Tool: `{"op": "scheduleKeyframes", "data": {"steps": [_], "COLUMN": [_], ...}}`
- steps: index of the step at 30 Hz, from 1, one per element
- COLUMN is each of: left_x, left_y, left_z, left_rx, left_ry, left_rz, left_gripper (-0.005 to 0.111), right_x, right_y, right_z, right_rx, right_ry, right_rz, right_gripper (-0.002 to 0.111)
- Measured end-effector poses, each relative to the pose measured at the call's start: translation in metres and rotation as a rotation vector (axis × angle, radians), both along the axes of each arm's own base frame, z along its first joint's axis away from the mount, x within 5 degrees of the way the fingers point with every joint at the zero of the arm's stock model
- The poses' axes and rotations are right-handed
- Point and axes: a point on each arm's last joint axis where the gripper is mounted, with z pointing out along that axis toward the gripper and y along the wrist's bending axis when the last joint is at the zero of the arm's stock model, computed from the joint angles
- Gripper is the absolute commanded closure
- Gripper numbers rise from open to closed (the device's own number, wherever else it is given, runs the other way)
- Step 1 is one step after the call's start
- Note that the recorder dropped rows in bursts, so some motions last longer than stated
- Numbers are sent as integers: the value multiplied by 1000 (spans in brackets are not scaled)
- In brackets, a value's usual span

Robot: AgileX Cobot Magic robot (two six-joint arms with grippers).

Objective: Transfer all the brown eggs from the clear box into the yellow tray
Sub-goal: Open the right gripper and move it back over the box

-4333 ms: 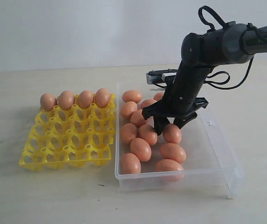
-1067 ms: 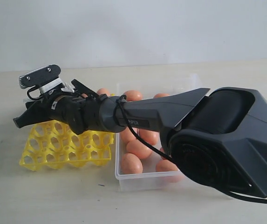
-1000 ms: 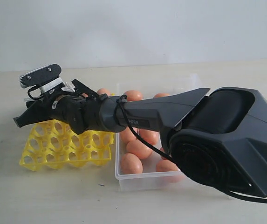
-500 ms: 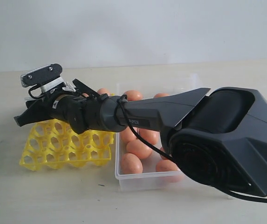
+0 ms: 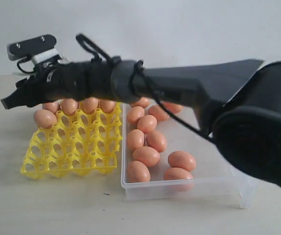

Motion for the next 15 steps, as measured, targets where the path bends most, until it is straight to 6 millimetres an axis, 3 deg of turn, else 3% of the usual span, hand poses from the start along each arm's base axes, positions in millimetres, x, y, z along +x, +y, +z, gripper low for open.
{"op": "scheduleKeyframes", "data": {"steps": [1,8,11,15], "left_x": [0,0,0,0], "left_y": [0,0,0,0], "left_z": [0,0,0,0], "left_rx": [0,0,0,0], "left_ry": [0,0,0,0], "left_rz": [0,0,0,0], "left_gripper": [107,107,107,107], "right_x": [-6,-49,-63,-87], "right_y": [-4,-39,-62,-92], "right_z": [18,98,120,149], "right_rx": [-22,-263,-409,-465], "right_ry": [35,160,192,232], "right_rz": [20,204,225,214], "right_gripper": [109,107,107,107]}}
